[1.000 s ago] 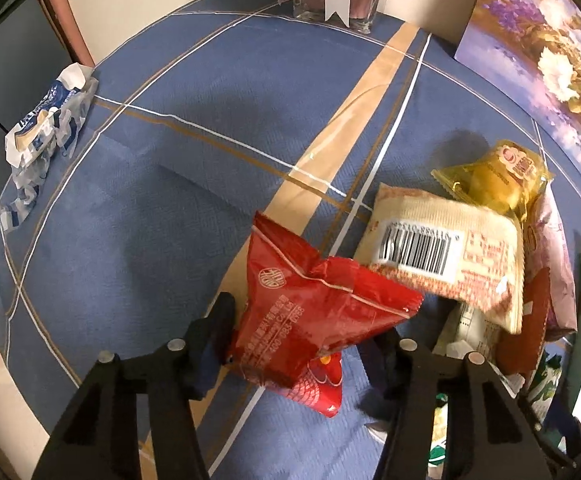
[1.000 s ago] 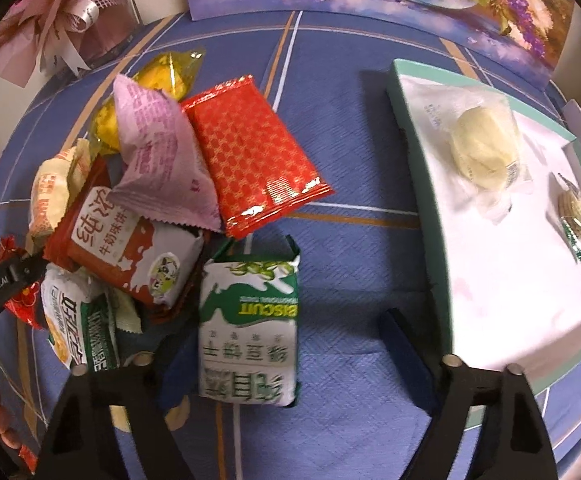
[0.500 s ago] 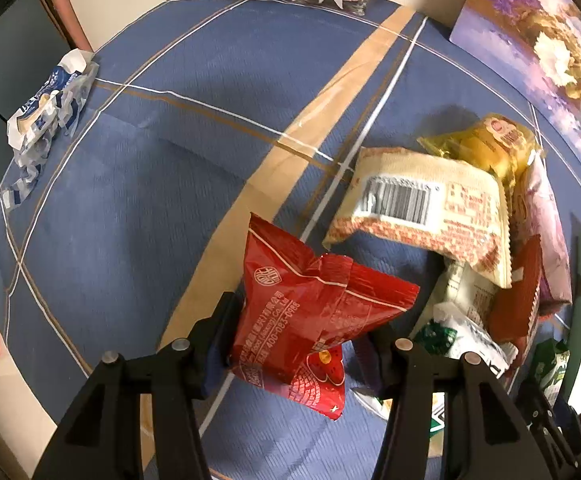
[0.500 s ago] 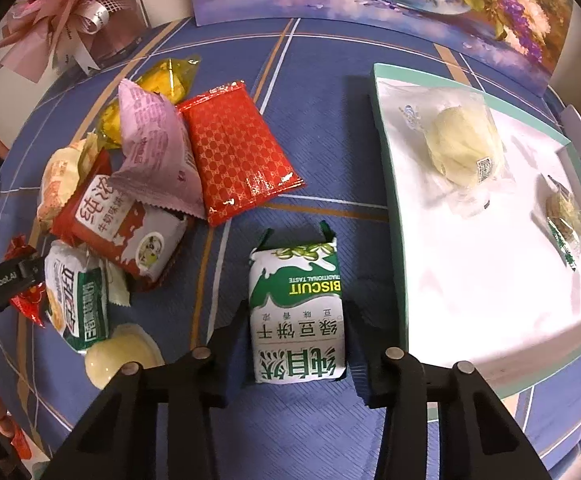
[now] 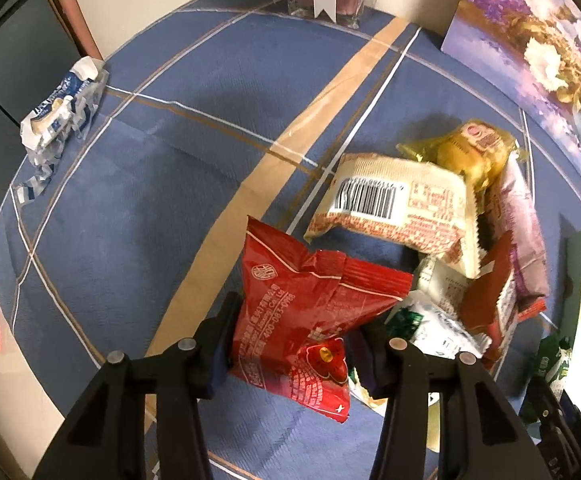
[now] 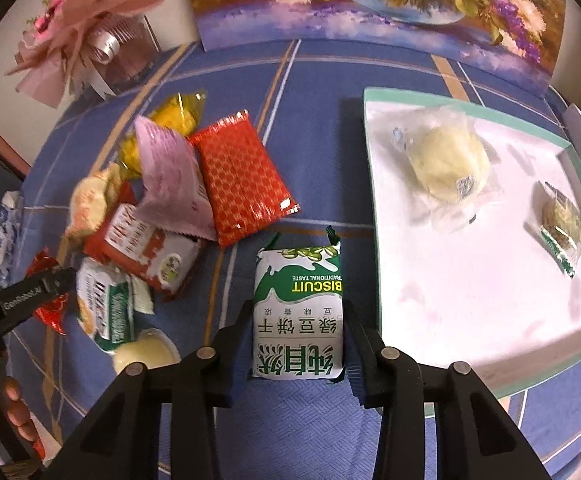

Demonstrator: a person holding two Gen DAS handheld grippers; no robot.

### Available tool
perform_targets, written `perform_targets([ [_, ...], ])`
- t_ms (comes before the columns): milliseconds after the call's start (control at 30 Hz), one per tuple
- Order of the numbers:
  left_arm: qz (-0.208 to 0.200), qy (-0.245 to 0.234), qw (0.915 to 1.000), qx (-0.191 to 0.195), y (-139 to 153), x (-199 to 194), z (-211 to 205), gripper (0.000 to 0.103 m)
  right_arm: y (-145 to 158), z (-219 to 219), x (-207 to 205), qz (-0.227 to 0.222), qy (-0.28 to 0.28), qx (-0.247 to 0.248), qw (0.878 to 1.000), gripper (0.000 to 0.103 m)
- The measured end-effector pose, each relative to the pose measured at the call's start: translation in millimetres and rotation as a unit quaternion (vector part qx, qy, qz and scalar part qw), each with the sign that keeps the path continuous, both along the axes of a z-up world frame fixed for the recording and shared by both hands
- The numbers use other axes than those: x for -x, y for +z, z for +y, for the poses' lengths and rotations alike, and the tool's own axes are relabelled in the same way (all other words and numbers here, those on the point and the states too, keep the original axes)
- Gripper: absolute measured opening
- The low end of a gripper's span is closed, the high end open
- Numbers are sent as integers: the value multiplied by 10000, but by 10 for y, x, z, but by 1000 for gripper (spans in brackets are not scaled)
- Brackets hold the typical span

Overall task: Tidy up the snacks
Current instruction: 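Grasp the green-white BISCUIT pack with the right tool while the left tool grasps the red foil pack, then carry both packs into the white tray and open both tools to release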

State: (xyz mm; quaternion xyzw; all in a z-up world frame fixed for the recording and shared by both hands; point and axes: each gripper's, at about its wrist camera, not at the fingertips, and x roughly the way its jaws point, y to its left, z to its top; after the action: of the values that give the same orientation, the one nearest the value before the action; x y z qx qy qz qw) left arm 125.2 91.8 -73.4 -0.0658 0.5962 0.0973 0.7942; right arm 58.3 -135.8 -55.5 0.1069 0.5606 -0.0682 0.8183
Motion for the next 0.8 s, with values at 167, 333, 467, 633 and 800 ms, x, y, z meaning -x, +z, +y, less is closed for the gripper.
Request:
perform_targets([
  [167, -199, 100, 9997, -86, 153, 116, -28, 51, 212, -73, 64, -254, 6, -132, 9996, 42],
  [333, -436, 228, 9987, -120, 406, 186, -68, 51, 386, -153, 159, -448, -27, -202, 9988, 42],
  [467, -610, 225, 9978, -102, 577, 200, -105, 51, 482, -186, 188, -523, -85, -192, 9984, 42],
  [633, -770, 105, 9970, -1, 699, 239, -270, 51, 456, -220, 84, -592, -185, -255, 9978, 42],
  [800, -839, -122, 9963, 166, 779, 271, -530, 51, 525, -380, 115, -651, -366, -258, 9969, 42],
])
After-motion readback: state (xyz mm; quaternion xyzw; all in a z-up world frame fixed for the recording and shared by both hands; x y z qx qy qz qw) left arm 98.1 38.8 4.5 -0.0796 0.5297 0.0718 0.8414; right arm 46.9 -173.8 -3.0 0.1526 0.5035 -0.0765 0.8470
